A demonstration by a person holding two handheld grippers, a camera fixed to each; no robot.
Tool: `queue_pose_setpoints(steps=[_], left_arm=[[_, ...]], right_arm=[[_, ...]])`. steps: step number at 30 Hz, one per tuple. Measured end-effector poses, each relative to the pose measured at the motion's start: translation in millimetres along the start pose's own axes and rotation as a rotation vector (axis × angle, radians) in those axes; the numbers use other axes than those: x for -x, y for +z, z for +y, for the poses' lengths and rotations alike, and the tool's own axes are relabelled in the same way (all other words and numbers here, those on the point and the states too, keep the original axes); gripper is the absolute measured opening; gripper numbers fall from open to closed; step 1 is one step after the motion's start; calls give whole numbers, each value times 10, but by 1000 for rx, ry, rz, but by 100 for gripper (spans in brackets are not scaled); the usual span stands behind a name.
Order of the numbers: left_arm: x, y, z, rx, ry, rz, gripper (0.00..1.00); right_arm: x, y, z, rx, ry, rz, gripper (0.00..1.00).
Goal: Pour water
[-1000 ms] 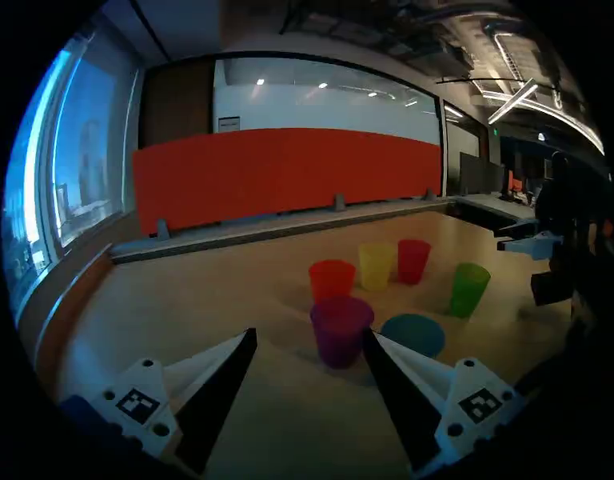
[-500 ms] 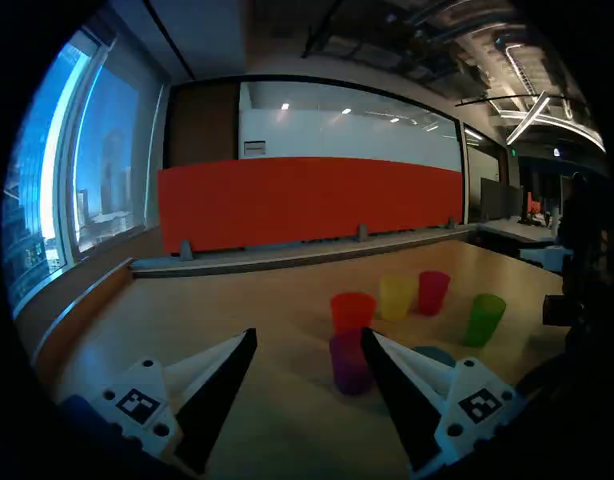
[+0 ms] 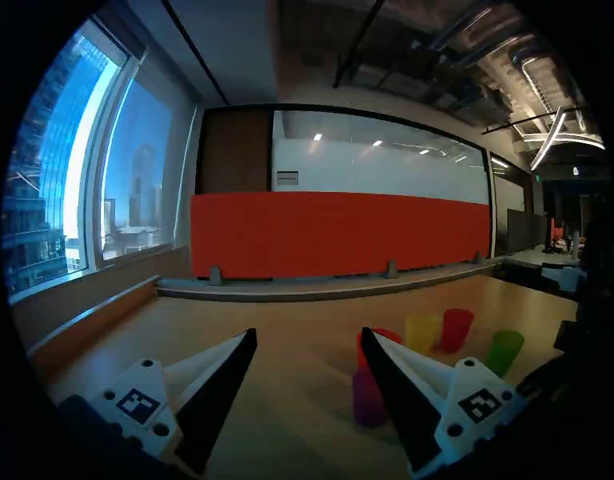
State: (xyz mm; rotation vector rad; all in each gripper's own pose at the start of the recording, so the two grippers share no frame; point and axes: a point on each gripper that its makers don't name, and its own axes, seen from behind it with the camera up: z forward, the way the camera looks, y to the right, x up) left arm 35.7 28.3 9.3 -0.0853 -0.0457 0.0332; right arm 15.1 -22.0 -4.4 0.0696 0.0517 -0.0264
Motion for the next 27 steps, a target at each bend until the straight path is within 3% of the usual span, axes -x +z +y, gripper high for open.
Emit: queue_pose_setpoints(steps=[12, 21, 27], left_arm=[[-178, -2, -96, -68, 16, 64, 96], [-265, -34, -194, -128, 30, 103, 97], [-173, -19, -206, -139, 24, 108, 96]], right_arm=[[-105, -40, 113, 86, 13, 31, 99], [-214, -40, 87, 84, 24, 25, 99], [-236, -24, 76, 89, 0, 8, 99]])
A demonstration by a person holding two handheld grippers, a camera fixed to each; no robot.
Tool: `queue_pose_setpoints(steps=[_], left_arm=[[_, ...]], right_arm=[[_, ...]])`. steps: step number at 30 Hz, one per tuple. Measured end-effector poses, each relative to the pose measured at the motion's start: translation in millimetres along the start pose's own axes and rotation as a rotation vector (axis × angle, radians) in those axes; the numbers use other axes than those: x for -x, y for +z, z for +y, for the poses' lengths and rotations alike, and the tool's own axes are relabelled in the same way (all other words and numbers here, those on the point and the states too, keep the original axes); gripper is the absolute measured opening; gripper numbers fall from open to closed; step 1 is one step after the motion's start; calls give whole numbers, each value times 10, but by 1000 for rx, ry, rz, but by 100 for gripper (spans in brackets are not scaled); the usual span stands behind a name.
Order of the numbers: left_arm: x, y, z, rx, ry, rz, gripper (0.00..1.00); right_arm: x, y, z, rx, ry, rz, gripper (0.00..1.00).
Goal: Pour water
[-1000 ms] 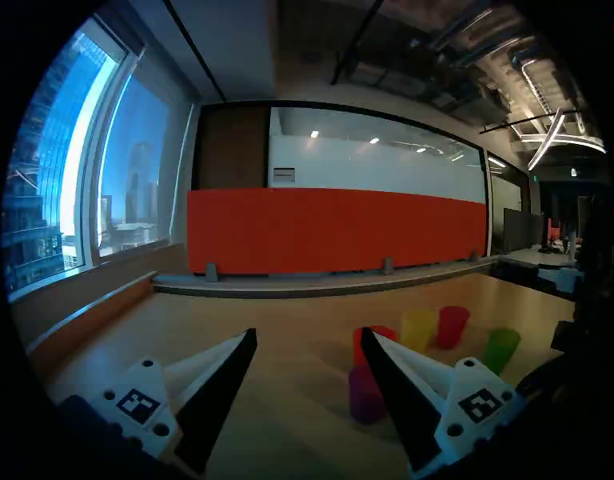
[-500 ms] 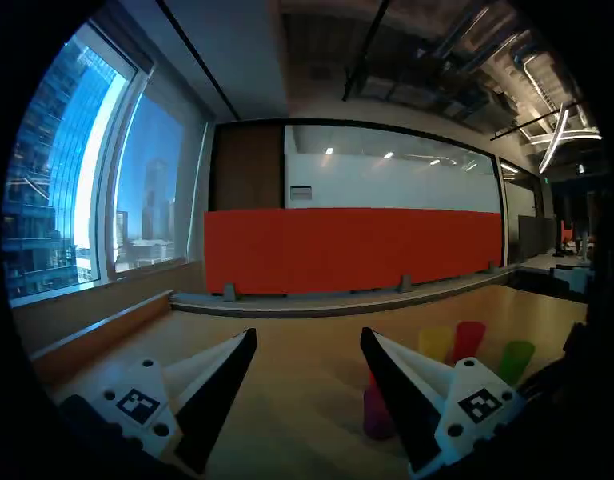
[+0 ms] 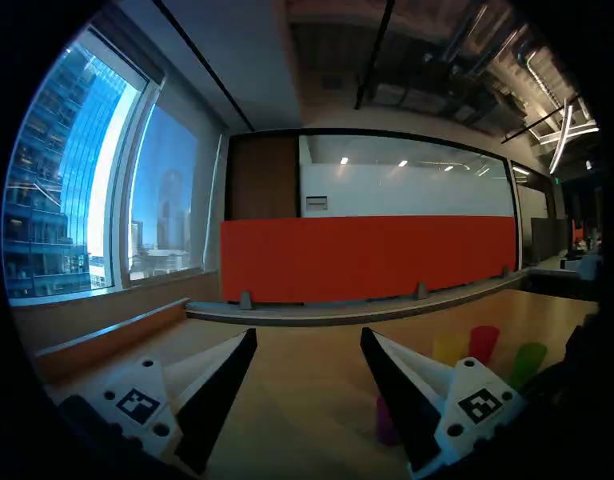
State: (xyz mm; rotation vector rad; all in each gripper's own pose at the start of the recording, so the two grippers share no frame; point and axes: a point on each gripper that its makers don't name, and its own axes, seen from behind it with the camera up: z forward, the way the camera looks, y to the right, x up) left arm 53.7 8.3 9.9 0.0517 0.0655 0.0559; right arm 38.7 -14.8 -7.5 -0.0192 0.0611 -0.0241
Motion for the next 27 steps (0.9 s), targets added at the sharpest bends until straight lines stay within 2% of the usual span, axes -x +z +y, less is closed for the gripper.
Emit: queue_pose_setpoints(steps=[8, 17, 27], left_arm=[[221, -25, -20, -19, 22, -6, 97], [480, -62, -63, -23, -6, -35, 97], [629, -88, -29, -10, -3, -51, 96]], right_arm=[[16, 16, -15, 11, -13, -25, 99], [38, 32, -30, 16, -11, -34, 99], [57, 39, -38, 14, -6, -38, 99]])
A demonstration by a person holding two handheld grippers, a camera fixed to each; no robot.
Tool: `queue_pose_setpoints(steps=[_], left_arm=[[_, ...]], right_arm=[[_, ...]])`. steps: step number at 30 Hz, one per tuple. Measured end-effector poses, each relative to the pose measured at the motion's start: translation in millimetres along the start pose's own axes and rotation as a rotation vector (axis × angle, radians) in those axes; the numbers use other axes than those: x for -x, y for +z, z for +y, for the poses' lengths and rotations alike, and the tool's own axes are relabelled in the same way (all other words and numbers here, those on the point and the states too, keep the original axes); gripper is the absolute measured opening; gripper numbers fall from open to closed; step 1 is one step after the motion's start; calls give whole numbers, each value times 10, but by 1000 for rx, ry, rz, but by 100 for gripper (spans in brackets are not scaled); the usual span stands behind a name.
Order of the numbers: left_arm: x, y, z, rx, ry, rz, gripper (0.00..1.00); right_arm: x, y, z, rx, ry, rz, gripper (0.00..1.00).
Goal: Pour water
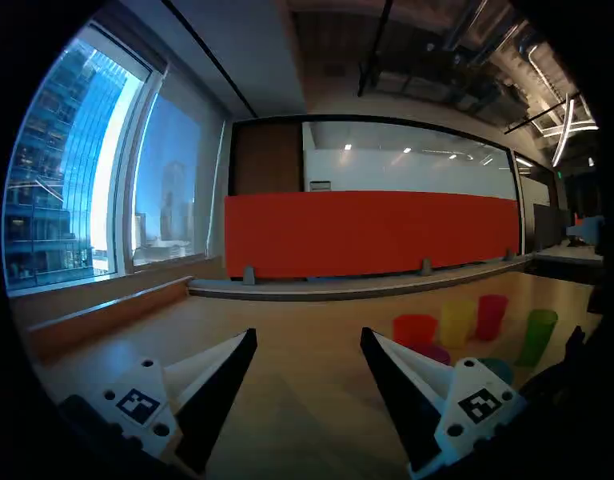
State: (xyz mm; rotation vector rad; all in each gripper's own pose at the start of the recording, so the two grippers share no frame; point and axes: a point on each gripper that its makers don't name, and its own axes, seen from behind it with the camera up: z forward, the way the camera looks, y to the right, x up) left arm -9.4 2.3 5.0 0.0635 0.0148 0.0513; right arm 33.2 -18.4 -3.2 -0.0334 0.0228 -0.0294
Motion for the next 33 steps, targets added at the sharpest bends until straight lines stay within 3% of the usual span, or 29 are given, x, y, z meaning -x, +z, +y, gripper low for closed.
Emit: queue_pose_setpoints(steps=[33], left_arm=[[90, 25, -7, 14, -16, -12, 97]], right_arm=[[-125, -92, 12, 4, 7, 15, 99]])
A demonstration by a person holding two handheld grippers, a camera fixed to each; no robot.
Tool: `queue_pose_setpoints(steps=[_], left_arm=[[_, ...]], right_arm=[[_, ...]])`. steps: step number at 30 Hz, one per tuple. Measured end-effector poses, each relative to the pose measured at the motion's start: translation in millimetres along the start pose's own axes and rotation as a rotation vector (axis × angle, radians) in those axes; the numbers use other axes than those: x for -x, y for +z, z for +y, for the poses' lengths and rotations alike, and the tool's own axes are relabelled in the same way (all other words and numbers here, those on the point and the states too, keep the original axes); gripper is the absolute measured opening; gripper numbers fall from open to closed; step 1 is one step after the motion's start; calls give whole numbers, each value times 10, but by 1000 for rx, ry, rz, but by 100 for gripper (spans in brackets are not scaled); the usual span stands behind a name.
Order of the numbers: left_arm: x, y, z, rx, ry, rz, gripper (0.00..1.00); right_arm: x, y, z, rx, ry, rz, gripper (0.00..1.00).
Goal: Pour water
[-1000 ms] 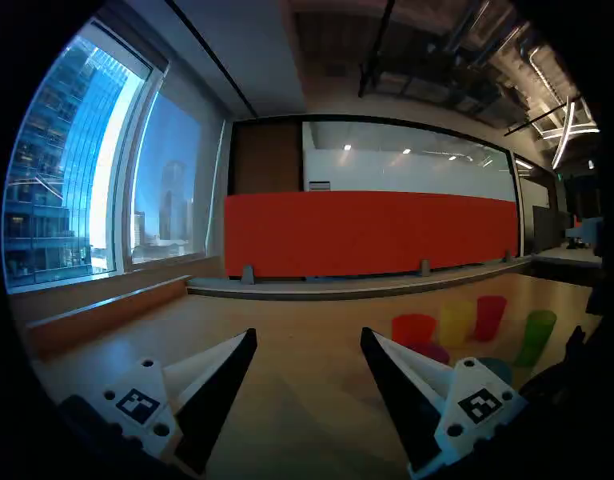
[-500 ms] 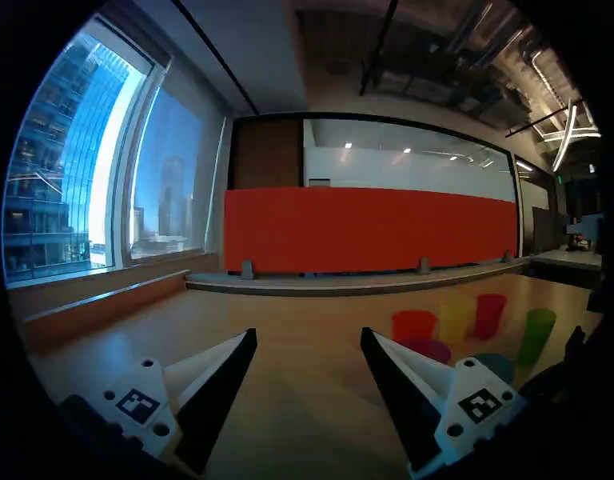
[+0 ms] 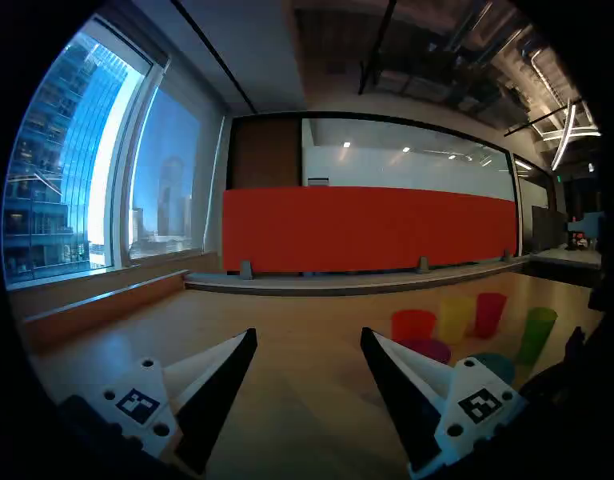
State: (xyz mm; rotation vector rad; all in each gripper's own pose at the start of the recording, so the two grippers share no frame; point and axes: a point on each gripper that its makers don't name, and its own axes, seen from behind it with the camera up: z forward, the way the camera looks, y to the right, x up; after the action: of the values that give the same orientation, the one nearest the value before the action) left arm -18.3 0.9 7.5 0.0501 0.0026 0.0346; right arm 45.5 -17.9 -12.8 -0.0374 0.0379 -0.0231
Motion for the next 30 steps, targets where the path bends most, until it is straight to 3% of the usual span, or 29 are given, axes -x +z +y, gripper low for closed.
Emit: queue_pose_setpoints(steps=[8, 18, 30], left_arm=[[-3, -1, 0, 0, 1, -1, 97], [2, 5, 6, 0, 1, -1, 97], [1, 6, 7, 0, 1, -1, 97]], right_arm=[[-34, -23, 42, -8, -5, 25, 99], [-82, -22, 85, -11, -71, 99, 99], [223, -37, 171, 1, -63, 113, 99]])
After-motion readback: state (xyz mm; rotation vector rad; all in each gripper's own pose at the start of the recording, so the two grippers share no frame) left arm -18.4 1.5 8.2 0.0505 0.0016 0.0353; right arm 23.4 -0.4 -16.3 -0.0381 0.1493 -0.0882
